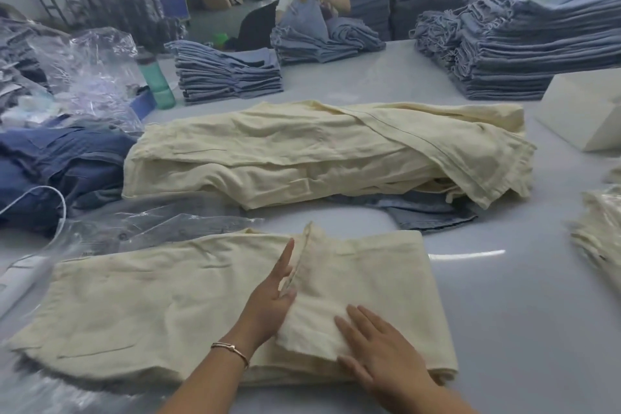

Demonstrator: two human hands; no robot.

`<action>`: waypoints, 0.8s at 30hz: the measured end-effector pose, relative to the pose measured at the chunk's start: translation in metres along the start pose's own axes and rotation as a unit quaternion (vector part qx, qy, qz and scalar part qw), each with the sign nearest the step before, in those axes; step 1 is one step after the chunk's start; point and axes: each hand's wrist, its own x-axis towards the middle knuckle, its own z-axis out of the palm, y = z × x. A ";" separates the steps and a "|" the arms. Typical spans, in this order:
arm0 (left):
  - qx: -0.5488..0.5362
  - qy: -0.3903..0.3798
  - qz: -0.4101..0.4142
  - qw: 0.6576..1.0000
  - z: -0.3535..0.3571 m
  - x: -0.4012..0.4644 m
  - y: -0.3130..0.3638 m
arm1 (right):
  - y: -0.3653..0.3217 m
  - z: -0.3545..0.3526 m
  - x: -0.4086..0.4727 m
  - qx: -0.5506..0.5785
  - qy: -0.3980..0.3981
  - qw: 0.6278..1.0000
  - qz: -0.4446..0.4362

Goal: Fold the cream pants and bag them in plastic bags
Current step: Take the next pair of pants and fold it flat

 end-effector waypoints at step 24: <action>0.440 -0.001 0.052 0.896 -0.008 -0.033 -0.038 | 0.056 -0.016 0.015 0.427 0.051 0.781 0.453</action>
